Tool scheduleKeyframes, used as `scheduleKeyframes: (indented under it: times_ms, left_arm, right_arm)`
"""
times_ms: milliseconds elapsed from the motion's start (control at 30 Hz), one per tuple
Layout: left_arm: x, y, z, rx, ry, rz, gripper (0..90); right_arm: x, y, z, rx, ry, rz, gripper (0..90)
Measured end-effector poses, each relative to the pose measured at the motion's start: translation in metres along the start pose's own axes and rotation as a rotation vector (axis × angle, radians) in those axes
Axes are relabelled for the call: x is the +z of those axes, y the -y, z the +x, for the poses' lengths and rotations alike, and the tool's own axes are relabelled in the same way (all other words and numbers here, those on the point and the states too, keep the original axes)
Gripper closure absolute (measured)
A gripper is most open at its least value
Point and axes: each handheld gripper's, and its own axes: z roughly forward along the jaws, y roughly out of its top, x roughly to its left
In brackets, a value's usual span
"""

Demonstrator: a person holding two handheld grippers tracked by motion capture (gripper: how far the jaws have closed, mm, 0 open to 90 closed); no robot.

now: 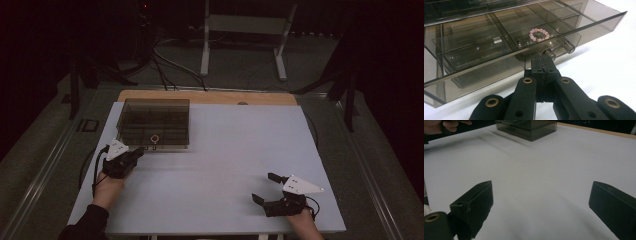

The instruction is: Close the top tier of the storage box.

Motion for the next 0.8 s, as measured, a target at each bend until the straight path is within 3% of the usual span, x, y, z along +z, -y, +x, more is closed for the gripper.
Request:
scheduleKeyframes:
  times_ms: [800]
  left_arm:
    - [0.006,-0.0056,0.0064,-0.01,0.003,-0.007,89.7]
  right_arm:
    - [-0.0001,0.0001,-0.0005,0.005,0.001,-0.002,5.5]
